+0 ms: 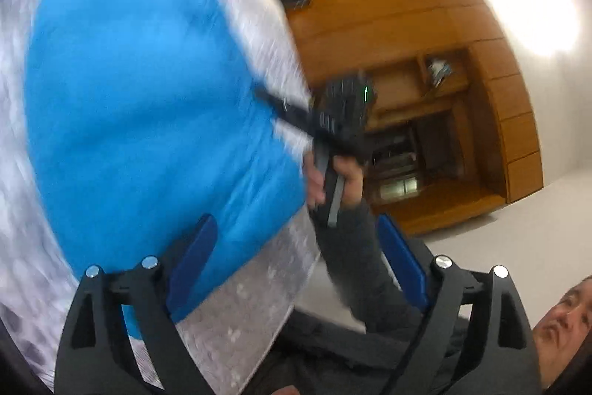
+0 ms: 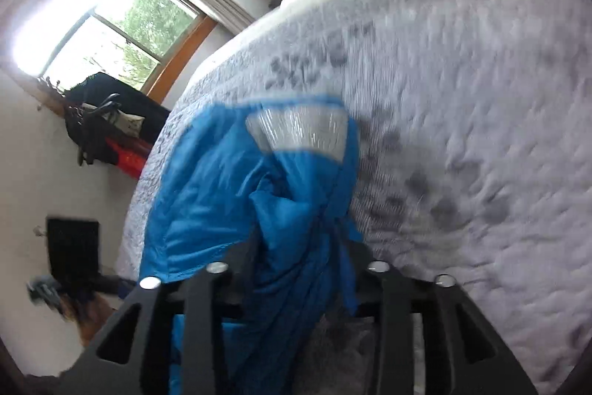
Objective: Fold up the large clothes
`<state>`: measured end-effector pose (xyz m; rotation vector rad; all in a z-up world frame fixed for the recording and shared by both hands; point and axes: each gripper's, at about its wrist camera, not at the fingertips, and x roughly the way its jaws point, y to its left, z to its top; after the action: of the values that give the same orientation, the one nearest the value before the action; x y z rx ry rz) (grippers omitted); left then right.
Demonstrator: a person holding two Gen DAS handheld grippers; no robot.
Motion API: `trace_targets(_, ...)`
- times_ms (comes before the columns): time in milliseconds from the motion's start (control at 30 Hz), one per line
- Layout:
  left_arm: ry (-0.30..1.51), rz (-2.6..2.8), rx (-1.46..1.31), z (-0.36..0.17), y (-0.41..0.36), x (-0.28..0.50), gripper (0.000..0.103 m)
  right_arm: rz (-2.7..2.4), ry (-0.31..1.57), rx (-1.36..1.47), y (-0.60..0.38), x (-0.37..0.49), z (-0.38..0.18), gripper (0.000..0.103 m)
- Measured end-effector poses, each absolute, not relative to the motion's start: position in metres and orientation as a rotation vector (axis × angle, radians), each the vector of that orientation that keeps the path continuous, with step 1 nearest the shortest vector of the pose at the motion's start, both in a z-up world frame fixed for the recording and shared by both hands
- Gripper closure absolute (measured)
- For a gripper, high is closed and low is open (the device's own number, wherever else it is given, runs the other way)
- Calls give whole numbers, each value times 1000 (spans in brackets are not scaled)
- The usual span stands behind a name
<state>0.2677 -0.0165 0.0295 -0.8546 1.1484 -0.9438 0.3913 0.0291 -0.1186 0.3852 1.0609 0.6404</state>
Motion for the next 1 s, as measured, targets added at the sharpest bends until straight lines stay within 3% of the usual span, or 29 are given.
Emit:
trace_targets(100,1040,-882,-883,58,13,307,13,652,925,384,25,389,-75,58)
trace_targets(200,1085,-879,-963,42,14,364,13,747,994,342,54,398,-78,62)
trace_targets(267,1148,-858,-944,23,-3,379,13,760,1080,301,70,403,-104,82)
trace_targets(300,1202,-827,-912,6,-14,387,13,754,1097,290,70,403,-113,87)
trace_targets(333,1225,-821,-900,-3,-22,390,13,747,1109,290,67,404,-126,100)
trace_targets(367,1231,-812,-891,-9,-29,393,14,732,1113,284,62,405,-135,103)
trace_targets(500,1226,-789,-832,2,-34,389,14,716,1130,295,51,402,-139,103)
trace_targets(567,1167,-811,-852,18,-17,373,13,705,1050,264,51,381,-106,97)
trace_targets(700,1073,-920,-834,47,-1,317,12,835,985,173,70,320,-69,97)
trace_targets(1000,1120,-860,-871,-11,1,298,13,750,1053,53,77,296,-126,103)
